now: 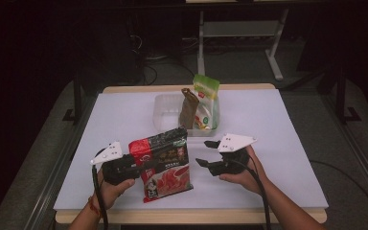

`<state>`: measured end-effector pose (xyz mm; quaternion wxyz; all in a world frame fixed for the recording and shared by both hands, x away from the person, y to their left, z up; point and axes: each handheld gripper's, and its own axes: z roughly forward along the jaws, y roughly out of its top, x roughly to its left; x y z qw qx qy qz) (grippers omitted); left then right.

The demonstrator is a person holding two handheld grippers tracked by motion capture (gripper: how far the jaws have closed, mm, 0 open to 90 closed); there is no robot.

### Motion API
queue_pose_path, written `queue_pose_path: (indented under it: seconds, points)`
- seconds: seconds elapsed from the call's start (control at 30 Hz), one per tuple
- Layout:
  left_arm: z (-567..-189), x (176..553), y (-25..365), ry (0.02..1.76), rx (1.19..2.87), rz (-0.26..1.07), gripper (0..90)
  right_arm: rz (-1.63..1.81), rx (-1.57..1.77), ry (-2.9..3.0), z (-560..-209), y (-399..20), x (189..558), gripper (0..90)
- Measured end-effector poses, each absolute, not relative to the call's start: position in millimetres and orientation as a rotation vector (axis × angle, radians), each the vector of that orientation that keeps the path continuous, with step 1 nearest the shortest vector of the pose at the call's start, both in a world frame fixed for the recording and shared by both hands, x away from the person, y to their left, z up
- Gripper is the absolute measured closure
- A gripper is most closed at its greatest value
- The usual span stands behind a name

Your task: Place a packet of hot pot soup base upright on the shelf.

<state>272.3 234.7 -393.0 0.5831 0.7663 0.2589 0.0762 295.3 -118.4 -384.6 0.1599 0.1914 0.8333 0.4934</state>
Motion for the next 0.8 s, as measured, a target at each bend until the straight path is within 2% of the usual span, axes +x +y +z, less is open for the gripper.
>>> queue_pose_path:
  seconds: [0.4,0.8]
  points:
    - [-385.0,267.6,234.1,0.584,1.778,0.229,75.1,1.242,0.737,2.330,-410.3,-187.0,289.4,31.8]
    - [-375.3,268.6,247.5,0.622,1.742,0.311,77.4,1.257,0.883,2.262,-417.2,-212.2,302.1,27.6]
